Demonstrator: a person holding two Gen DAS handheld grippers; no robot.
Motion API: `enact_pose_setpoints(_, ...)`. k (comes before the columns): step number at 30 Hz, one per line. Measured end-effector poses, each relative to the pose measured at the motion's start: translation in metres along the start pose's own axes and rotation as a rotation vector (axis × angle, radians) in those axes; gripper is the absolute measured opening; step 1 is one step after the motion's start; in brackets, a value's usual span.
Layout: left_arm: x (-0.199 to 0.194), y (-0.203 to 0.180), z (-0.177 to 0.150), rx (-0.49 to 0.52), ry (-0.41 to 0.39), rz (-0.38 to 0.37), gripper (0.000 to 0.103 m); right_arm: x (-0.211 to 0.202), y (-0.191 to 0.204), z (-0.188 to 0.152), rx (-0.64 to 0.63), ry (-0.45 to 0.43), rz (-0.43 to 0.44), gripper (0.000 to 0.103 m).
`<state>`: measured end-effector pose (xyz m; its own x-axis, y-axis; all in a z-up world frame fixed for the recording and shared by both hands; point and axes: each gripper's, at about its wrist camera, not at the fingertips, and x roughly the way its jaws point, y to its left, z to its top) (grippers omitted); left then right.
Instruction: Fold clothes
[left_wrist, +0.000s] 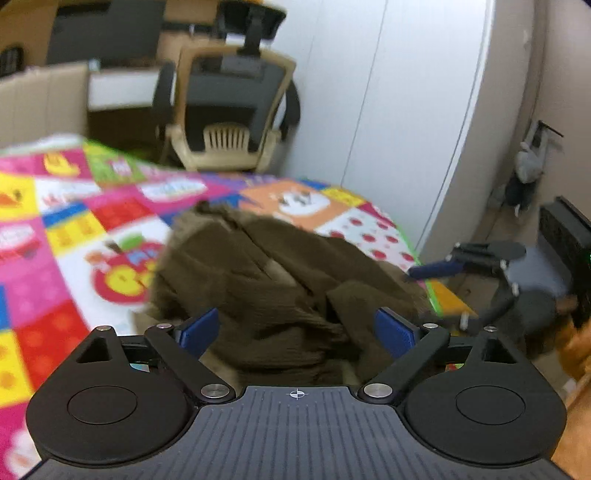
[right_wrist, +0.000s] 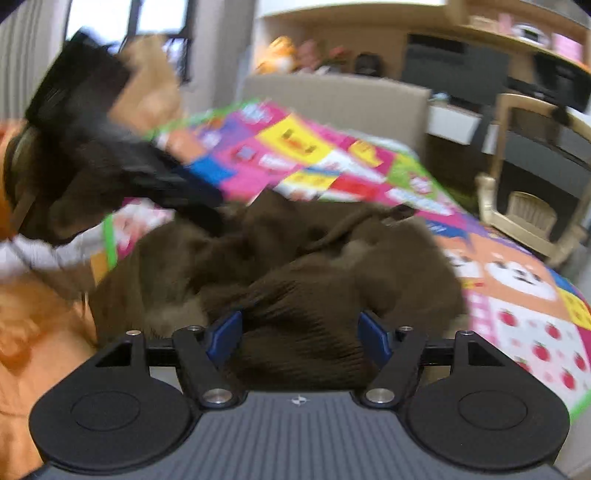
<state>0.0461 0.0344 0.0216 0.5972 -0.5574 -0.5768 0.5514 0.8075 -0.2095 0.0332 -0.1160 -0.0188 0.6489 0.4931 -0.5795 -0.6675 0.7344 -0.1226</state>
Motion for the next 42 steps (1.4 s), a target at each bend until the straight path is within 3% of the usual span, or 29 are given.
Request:
enact_pose_setpoints(2,0.028,0.003,-0.002,-0.03,0.052,0.043,0.093,0.016,0.011,-0.002,-0.087,0.032,-0.02,0.069)
enact_pose_setpoints(3,0.039,0.005,-0.002,-0.035,0.064,0.057,0.084,0.02,0.01,0.0,-0.119,0.041,-0.038,0.064)
enact_pose_setpoints(4,0.049,0.006,-0.003,-0.039,0.076,0.07,0.069,0.024,0.009,0.001,-0.151,0.05,-0.056,0.046)
enact_pose_setpoints(5,0.053,0.008,-0.001,-0.036,0.076,0.075,0.06,0.027,0.006,0.005,-0.17,0.056,-0.07,0.035)
enact_pose_setpoints(7,0.058,0.013,0.005,-0.021,0.064,0.078,0.032,0.027,-0.016,0.021,-0.12,0.026,-0.1,0.023)
enact_pose_setpoints(9,0.054,0.022,0.013,-0.014,0.037,0.091,0.02,0.027,-0.042,0.039,-0.053,-0.022,-0.15,0.017)
enact_pose_setpoints(13,0.04,0.065,0.048,-0.043,-0.073,0.213,0.015,0.031,-0.121,0.083,0.121,-0.121,-0.305,0.015)
enact_pose_setpoints(17,0.021,0.128,0.081,-0.09,-0.176,0.451,0.014,0.036,-0.203,0.11,0.244,-0.184,-0.528,0.014)
enact_pose_setpoints(20,0.004,0.18,0.094,-0.162,-0.213,0.607,0.013,0.042,-0.248,0.106,0.317,-0.176,-0.636,0.014)
enact_pose_setpoints(23,-0.002,0.221,0.087,-0.234,-0.214,0.705,0.009,0.073,-0.276,0.085,0.363,-0.092,-0.7,0.014)
enact_pose_setpoints(28,0.006,0.265,0.06,-0.314,-0.168,0.85,0.005,0.128,-0.318,0.032,0.556,0.2,-0.734,0.025)
enact_pose_setpoints(30,-0.003,0.26,0.059,-0.339,-0.18,0.78,0.008,0.121,-0.32,0.026,0.589,0.2,-0.76,0.034)
enact_pose_setpoints(32,-0.014,0.251,0.06,-0.36,-0.199,0.688,0.021,0.106,-0.315,0.04,0.566,0.121,-0.816,0.057)
enact_pose_setpoints(34,-0.021,0.243,0.064,-0.378,-0.218,0.581,0.057,0.083,-0.308,0.057,0.593,0.0,-0.843,0.07)
enact_pose_setpoints(35,-0.019,0.238,0.068,-0.385,-0.229,0.513,0.064,0.071,-0.303,0.066,0.622,-0.067,-0.832,0.07)
enact_pose_setpoints(36,-0.013,0.232,0.071,-0.392,-0.228,0.442,0.072,0.063,-0.299,0.073,0.659,-0.113,-0.759,0.07)
enact_pose_setpoints(38,0.004,0.22,0.075,-0.415,-0.205,0.304,0.079,0.066,-0.289,0.084,0.728,-0.133,-0.452,0.08)
enact_pose_setpoints(39,0.017,0.214,0.074,-0.437,-0.181,0.234,0.079,0.076,-0.283,0.089,0.753,-0.119,-0.299,0.08)
enact_pose_setpoints(42,0.06,0.199,0.067,-0.49,-0.119,0.065,0.081,0.135,-0.257,0.095,0.791,-0.014,-0.004,0.08)
